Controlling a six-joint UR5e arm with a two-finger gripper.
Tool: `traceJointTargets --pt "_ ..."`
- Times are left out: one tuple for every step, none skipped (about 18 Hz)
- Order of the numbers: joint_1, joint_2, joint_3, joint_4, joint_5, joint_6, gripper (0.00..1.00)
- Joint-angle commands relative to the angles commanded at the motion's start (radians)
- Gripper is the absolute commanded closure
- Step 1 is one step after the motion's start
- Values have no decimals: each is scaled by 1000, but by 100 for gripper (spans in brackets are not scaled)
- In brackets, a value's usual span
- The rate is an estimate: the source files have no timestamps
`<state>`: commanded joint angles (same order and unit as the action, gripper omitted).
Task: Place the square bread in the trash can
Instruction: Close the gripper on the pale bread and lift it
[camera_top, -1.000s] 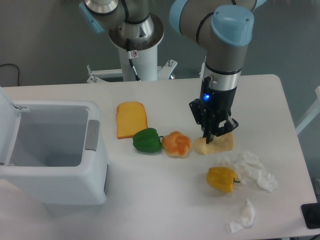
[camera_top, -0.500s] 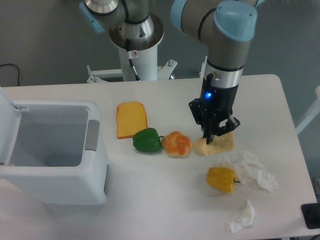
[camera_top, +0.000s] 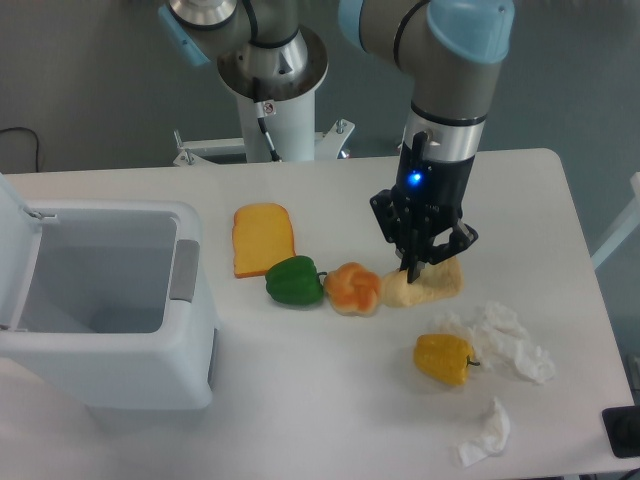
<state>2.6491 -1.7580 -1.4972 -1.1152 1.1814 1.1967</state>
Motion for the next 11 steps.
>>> traceJointTargets --pt "11 5 2 2 -23 -14 100" --pt "21 6 3 0 -51 -29 100" --pt "23 11 5 -11 -74 -49 100" --pt "25 18 5 -20 -91 -69 100" --pt "23 20 6 -20 -106 -95 100" --pt "22 20 6 -20 -127 -133 100" --pt "19 20 6 -18 -155 -170 100" --pt "17 20 6 -17 -178 -195 100" --pt "14 22 6 -17 -190 -209 100" --pt "12 28 9 -15 -195 -222 100" --pt "5 31 18 -15 -198 -242 100"
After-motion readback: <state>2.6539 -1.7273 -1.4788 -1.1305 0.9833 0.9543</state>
